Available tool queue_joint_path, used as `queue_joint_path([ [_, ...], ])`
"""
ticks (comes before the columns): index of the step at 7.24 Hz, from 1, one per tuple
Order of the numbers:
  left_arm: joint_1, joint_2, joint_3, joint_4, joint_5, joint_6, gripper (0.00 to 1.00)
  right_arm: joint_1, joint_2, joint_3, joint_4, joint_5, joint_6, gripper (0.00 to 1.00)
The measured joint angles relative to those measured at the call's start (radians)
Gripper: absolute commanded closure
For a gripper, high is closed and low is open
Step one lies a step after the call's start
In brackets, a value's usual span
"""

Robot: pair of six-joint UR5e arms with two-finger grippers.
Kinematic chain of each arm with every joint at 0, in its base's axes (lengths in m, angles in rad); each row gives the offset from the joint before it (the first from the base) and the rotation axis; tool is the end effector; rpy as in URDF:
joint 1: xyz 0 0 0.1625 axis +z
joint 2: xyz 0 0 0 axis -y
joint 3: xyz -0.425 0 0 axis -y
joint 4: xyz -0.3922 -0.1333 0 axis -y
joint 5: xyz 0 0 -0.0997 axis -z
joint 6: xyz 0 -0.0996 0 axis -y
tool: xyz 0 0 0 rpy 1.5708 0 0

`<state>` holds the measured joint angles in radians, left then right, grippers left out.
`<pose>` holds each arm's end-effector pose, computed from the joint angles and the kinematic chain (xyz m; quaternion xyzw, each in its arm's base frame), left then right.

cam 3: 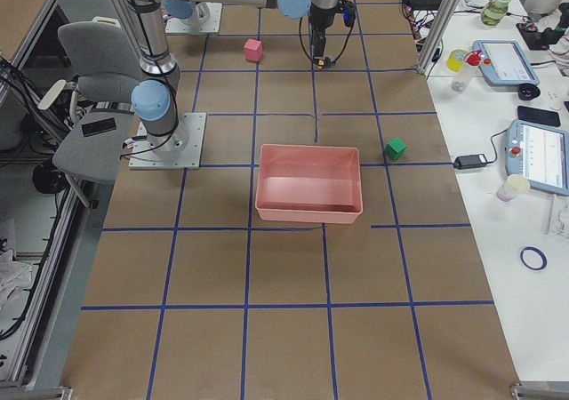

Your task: Align button upright

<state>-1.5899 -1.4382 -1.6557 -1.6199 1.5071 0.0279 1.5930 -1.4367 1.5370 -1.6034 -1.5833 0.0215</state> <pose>-0.1479 -0.4324 0.5029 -0.0235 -0.9992 -0.0006 0.0318 0.1440 -0.5367 0.4383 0.0006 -0.9994 -0.0337 0.0070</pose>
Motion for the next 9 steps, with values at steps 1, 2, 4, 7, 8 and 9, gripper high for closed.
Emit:
queue_joint_path([
  [1,0.0,0.001,0.0,0.0,0.004,0.001,0.0,0.0,0.0,0.0,0.0,0.0,0.0,0.0],
  [2,0.001,0.002,-0.001,0.0,0.009,0.002,0.0,0.0,-0.001,0.0,0.0,-0.001,0.0,0.0],
  [4,0.001,0.004,0.0,0.0,0.018,0.004,0.0,-0.001,-0.001,0.001,0.0,-0.002,0.0,0.0],
  [7,0.0,0.01,0.0,-0.014,0.039,0.004,0.0,0.0,-0.001,0.001,-0.001,0.006,0.0,0.0],
  [8,0.0,0.011,0.0,-0.017,0.04,0.004,0.0,0.001,-0.001,0.001,-0.001,0.008,0.0,0.0],
  [9,0.001,0.011,-0.001,-0.019,0.041,0.004,0.0,0.001,-0.001,0.0,-0.001,0.009,0.0,0.0],
])
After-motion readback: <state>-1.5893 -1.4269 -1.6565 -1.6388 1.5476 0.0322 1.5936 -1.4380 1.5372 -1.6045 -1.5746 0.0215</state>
